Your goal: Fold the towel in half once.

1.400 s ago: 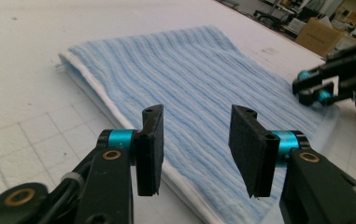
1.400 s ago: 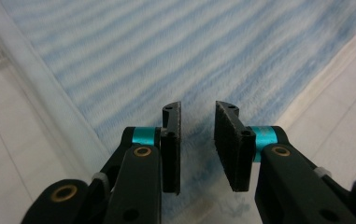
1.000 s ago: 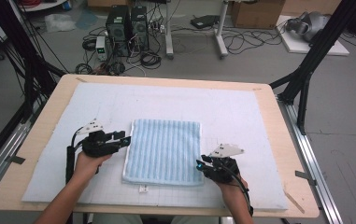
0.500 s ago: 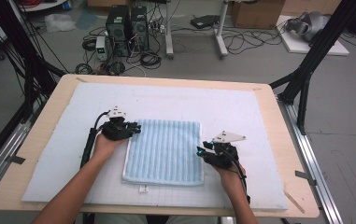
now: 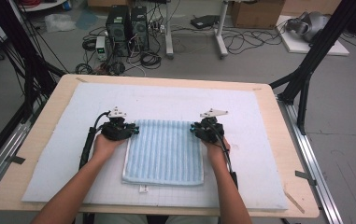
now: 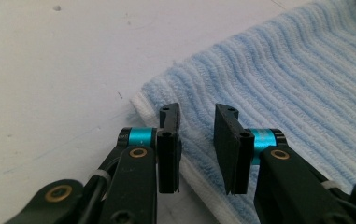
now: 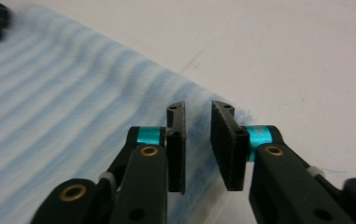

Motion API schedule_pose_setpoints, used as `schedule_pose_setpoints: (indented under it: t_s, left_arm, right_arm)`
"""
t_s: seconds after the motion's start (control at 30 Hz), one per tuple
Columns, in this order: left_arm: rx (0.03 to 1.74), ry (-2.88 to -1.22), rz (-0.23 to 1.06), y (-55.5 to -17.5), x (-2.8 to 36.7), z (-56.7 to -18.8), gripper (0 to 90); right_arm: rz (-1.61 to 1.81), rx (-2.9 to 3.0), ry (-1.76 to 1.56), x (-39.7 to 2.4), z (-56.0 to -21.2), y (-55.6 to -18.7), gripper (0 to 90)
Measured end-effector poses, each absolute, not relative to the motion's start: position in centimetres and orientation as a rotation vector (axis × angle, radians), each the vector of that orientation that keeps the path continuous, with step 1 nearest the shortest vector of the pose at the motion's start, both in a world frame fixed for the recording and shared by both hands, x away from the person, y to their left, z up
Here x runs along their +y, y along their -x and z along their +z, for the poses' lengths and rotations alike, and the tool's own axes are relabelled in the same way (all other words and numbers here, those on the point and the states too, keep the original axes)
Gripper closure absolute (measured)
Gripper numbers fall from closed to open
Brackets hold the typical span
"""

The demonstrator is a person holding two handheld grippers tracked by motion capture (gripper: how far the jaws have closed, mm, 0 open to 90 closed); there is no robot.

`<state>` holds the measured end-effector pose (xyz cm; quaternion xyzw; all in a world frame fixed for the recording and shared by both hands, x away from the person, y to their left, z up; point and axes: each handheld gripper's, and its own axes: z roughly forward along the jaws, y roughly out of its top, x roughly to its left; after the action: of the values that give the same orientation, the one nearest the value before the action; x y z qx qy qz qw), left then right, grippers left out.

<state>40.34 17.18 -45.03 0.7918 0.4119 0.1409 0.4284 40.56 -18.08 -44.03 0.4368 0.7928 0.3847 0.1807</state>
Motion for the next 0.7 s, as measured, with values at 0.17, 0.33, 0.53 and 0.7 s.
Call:
schedule_pose_setpoints:
  t_s: [0.17,0.33,0.53,0.7]
  left_arm:
    - [1.029,-1.97,0.342,-40.4,17.3,-45.1,70.9]
    - [1.053,-1.943,0.322,-40.4,17.5,-45.0,66.8]
    - [1.022,-1.826,0.336,-39.6,19.2,-43.9,51.0]
    - [0.952,-1.751,0.299,-38.6,20.9,-43.7,40.9]
  right_arm:
    - [1.015,2.186,-1.281,-18.5,-44.8,-41.7,78.4]
    - [1.084,2.136,-1.336,-20.0,-44.1,-41.3,74.6]
    - [1.187,2.096,-1.26,-21.9,-41.9,-38.8,64.4]
    - [1.199,2.087,-1.231,-22.9,-41.5,-36.5,46.1]
